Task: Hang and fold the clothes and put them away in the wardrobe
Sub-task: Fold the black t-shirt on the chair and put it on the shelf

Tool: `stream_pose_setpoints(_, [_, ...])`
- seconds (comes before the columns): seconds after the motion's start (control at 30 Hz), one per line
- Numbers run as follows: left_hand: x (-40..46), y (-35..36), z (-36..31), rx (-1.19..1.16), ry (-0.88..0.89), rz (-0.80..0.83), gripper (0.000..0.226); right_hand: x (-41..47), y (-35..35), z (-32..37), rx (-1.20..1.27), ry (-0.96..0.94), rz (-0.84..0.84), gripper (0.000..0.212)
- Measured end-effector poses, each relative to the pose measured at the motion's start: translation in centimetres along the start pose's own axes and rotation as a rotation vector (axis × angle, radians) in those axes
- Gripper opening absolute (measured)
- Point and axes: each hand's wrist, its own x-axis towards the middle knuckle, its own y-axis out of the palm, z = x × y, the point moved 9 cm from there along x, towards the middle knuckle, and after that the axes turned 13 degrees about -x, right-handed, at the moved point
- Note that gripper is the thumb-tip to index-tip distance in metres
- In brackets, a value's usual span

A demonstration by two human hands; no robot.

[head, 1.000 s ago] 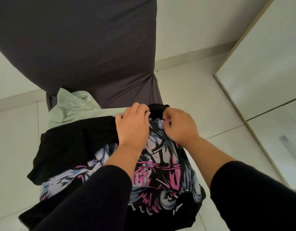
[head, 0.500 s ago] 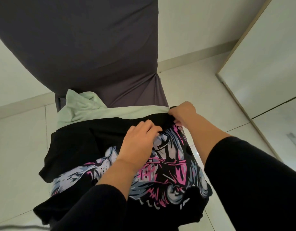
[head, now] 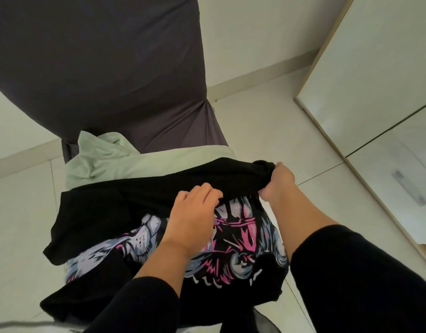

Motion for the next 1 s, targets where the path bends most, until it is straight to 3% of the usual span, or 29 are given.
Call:
stream_pose_setpoints(0.07, [-0.6,0.6,0.5,0.034,-0.004,0.039,0.042,-0.2,0.3,-0.6,-0.063,0.040,0.056,0.023])
stream_pose_setpoints(0.1, [-0.8,0.8,0.7,0.045,-0.006,0.046,0.044,-0.2,0.3,0.1,-0.103,-0.028,0.059,0.019])
stream_pose_setpoints(0.27, [-0.4,-0.3,0.4,-0.026,-0.030,-0.043,0.053,-0.5,-2.4,3.9,0.058,-0.256,-0.063,0.041])
stream_pose_setpoints(0.4, [-0.5,0.2,0.2,-0.015,-0.038,0.051,0.057,-0.2,-4.3,2.6,-0.069,-0.187,-0.071,0.044])
stream_pose_setpoints(0.53, [-1.6,1.9,1.5,-0.040,-0.104,0.179,0.048,0.6,-4.9,0.0,-0.447,-0.128,-0.074,0.053])
stream_pose_setpoints(0.63, [-1.6,1.5,1.6,-0.026,-0.078,0.125,0.017,1.4,-4.7,-1.5,-0.600,-0.068,-0.082,0.059])
stream_pose_setpoints(0.7, [-1.2,1.0,1.8,-0.032,-0.090,0.077,0.027,1.6,-4.7,-1.4,-0.845,-0.098,-0.146,0.058])
stream_pose_setpoints(0.8, [-0.1,-0.9,3.6,-0.015,-0.195,-0.068,0.031,0.5,-2.6,1.7,-1.041,-0.454,-0.192,0.038])
stream_pose_setpoints(0.87, [0.4,-2.1,5.8,-0.019,-0.322,-0.153,0.023,-1.2,0.4,3.4,-1.031,-0.732,-0.071,0.030])
stream_pose_setpoints(1.0, [0.1,-2.7,10.2,0.036,-0.512,-0.135,0.026,-3.0,6.2,4.2,-1.149,-0.945,0.151,0.021])
